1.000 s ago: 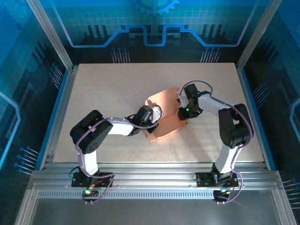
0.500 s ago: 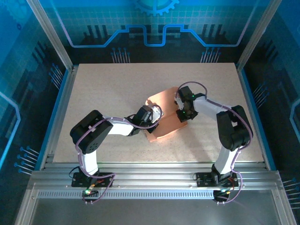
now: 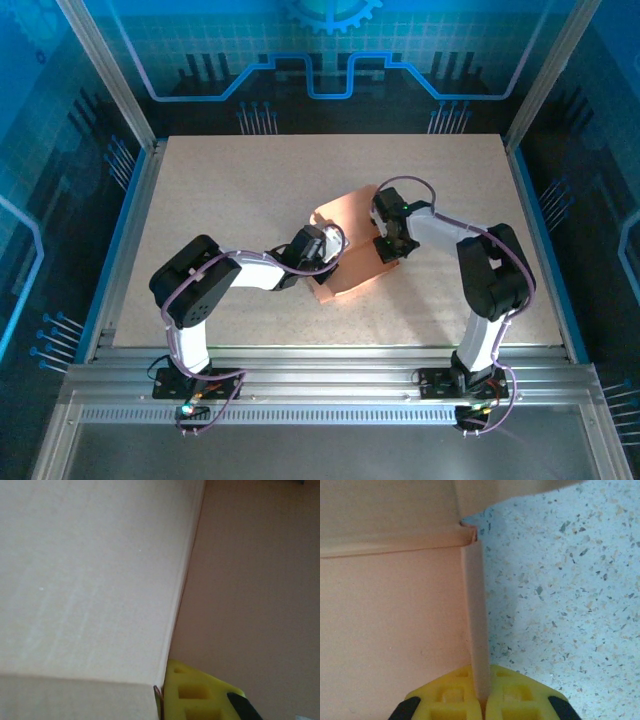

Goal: Fold the paper box

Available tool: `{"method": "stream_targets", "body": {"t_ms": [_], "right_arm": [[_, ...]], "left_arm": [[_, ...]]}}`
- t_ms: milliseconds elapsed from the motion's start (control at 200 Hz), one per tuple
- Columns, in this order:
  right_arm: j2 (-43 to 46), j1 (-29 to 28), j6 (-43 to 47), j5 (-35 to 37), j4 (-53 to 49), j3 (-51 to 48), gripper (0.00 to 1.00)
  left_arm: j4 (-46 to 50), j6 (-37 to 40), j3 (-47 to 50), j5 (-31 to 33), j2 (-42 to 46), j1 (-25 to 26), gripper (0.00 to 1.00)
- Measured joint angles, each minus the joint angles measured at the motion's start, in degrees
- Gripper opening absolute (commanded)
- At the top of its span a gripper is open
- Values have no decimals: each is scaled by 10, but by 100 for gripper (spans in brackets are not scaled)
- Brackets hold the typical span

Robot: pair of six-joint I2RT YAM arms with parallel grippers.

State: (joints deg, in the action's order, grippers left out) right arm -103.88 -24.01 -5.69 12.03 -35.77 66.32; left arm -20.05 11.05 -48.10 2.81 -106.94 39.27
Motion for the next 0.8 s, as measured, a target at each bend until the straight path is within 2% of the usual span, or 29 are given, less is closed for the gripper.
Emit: {"method": "stream_targets", "body": {"t_ms": [190, 515, 800], "right_arm": [[-9, -16, -3, 33, -11, 9, 0], [-66, -82, -10, 173, -62, 63, 0], [-104, -109, -29, 236, -103, 102, 0]], "left_arm": [[0, 0, 0, 0, 0, 0, 1], [0, -1, 0, 0, 0, 0, 2], [-1, -2, 1, 2, -1, 0, 1]]}}
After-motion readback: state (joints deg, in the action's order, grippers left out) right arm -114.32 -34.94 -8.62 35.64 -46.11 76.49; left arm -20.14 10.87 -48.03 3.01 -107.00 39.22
